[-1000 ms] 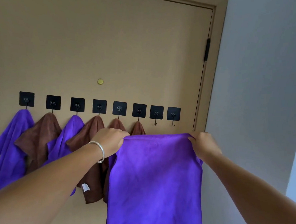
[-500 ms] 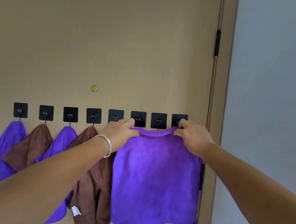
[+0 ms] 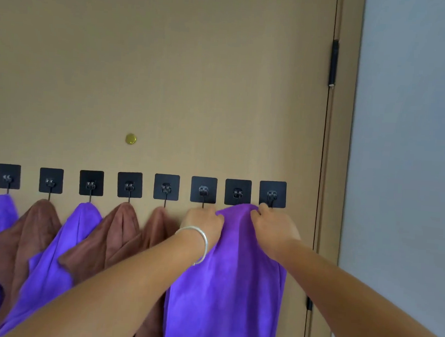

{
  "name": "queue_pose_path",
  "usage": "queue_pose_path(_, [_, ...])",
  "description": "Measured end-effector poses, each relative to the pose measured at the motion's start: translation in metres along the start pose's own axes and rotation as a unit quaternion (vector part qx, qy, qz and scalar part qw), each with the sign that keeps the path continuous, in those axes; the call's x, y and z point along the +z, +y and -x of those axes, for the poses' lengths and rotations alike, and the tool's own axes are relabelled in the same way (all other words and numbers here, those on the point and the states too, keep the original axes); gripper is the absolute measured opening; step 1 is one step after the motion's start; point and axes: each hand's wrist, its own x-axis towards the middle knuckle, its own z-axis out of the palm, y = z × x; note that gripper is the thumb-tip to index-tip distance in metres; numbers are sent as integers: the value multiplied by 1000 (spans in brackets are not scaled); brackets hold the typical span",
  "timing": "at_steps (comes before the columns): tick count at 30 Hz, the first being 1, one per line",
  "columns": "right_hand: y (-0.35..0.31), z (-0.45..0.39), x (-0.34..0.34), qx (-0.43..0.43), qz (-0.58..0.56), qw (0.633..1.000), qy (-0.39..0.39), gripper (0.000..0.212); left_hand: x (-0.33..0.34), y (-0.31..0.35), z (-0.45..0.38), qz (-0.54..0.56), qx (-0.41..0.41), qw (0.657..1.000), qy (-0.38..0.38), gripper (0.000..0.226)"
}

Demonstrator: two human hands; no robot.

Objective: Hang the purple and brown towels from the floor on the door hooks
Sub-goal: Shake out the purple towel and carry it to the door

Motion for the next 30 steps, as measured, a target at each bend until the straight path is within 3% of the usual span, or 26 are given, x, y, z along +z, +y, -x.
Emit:
queue_pose_path(8, [-22, 23, 45, -2, -104, 994, -45, 35, 21, 44, 17, 58, 63, 993, -83, 36])
queue_pose_path(15, [-15, 33, 58, -13, -80, 997, 6, 39, 21, 26, 31, -16, 173, 980, -99, 48])
queue_pose_path(20, [-14, 48, 65, -71, -97, 992, -49, 39, 23, 25, 43, -72, 251, 958, -119, 43])
queue_pose_path(23, [-12, 57, 63, -91, -95, 989, -64, 37, 11, 13, 39, -8, 260, 954, -149, 36])
queue_pose_path(25, [-6, 64, 59, -67, -83, 992, -68, 37, -6, 2, 29, 27, 237, 964, -119, 34])
queue_pose_path(28, [6, 74, 49, -14, -39, 997, -61, 34, -37, -4, 11, 24, 204, 978, 26, 22])
queue_pose_path(30, [14, 81, 35, 40, -9, 998, -47, 32, -48, 3, 3, 64, 205, 970, 112, 17])
